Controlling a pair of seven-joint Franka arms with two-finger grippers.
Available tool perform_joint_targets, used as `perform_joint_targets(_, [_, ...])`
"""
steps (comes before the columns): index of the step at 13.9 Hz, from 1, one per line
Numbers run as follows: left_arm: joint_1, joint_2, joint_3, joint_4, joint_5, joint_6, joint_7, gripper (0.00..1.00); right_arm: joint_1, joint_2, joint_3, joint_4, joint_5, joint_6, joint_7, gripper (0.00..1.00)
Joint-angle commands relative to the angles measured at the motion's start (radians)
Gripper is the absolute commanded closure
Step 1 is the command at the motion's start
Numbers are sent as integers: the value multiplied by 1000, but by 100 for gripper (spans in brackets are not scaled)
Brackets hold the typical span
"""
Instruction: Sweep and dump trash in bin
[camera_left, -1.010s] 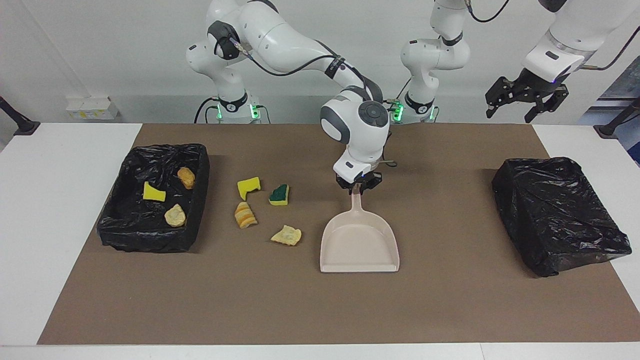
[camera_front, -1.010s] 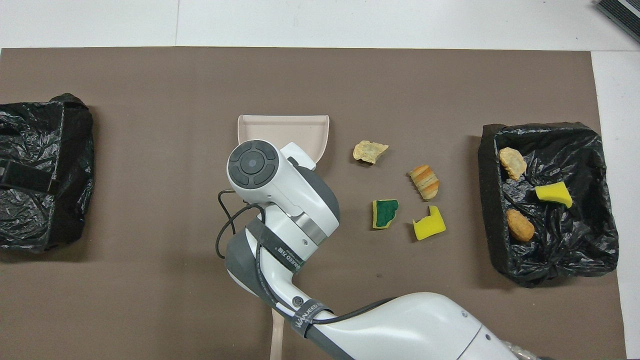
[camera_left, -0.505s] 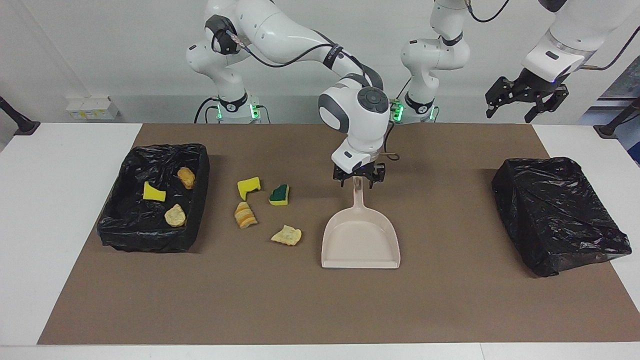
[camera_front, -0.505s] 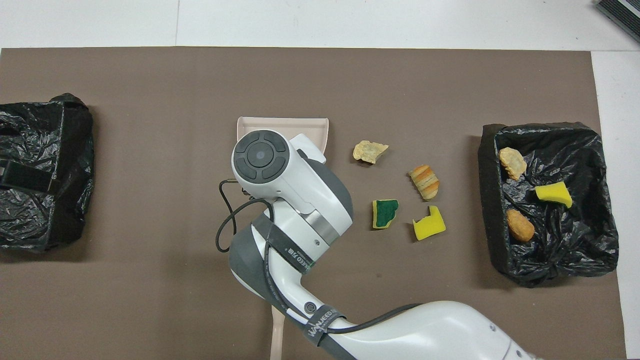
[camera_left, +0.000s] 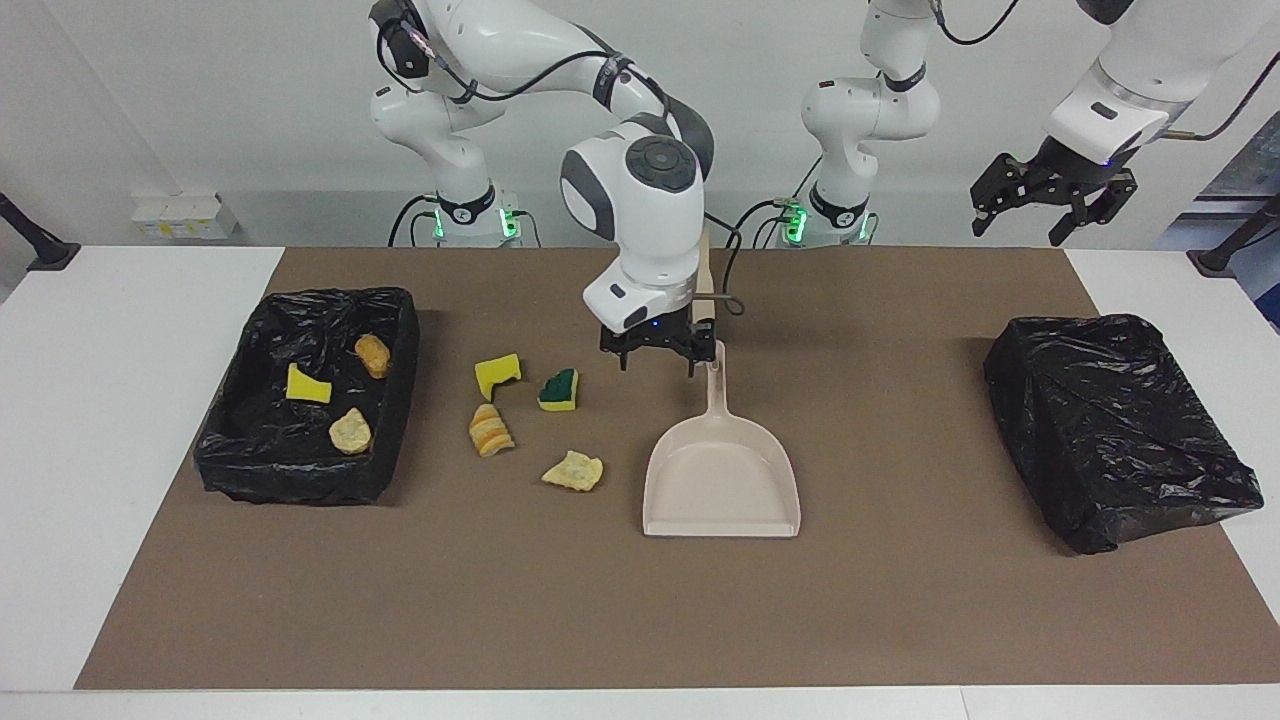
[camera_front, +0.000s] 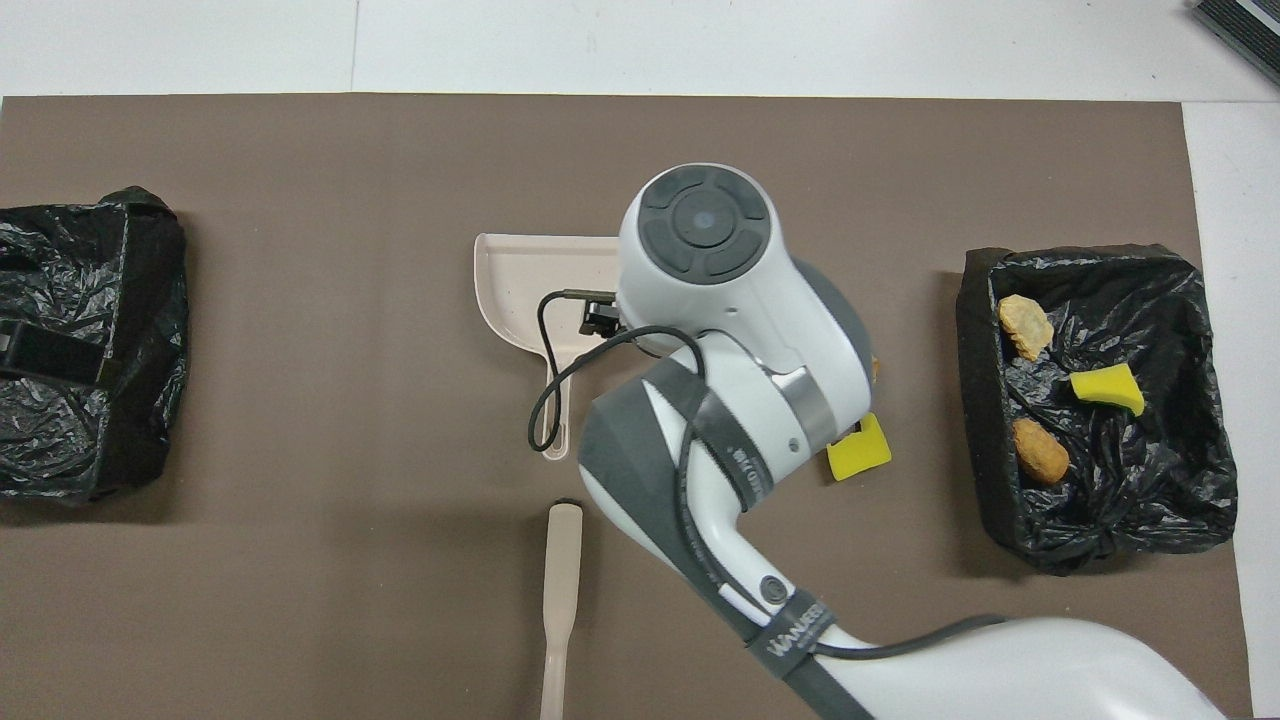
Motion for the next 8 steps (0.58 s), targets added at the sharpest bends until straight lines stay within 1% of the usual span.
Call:
perform_joint_targets(1, [-10,1,-11,-10,7,63,7,0,-84,-65,9,-55,45,-34,-107,0])
perform_joint_targets(4, [-61,35,-18,-8,6,101,-64,0,-161,-97,7,-52,45,-63,-276,0])
perform_joint_targets(6, [-148,96,-19,-20,3,201,-180,0,-218,-117,7,-47,43,-72,-373,0])
perform_joint_targets(8, [-217,176,-18,-31,3,307,-219,0,-273,-146,3,-41,27,-80,-442,0])
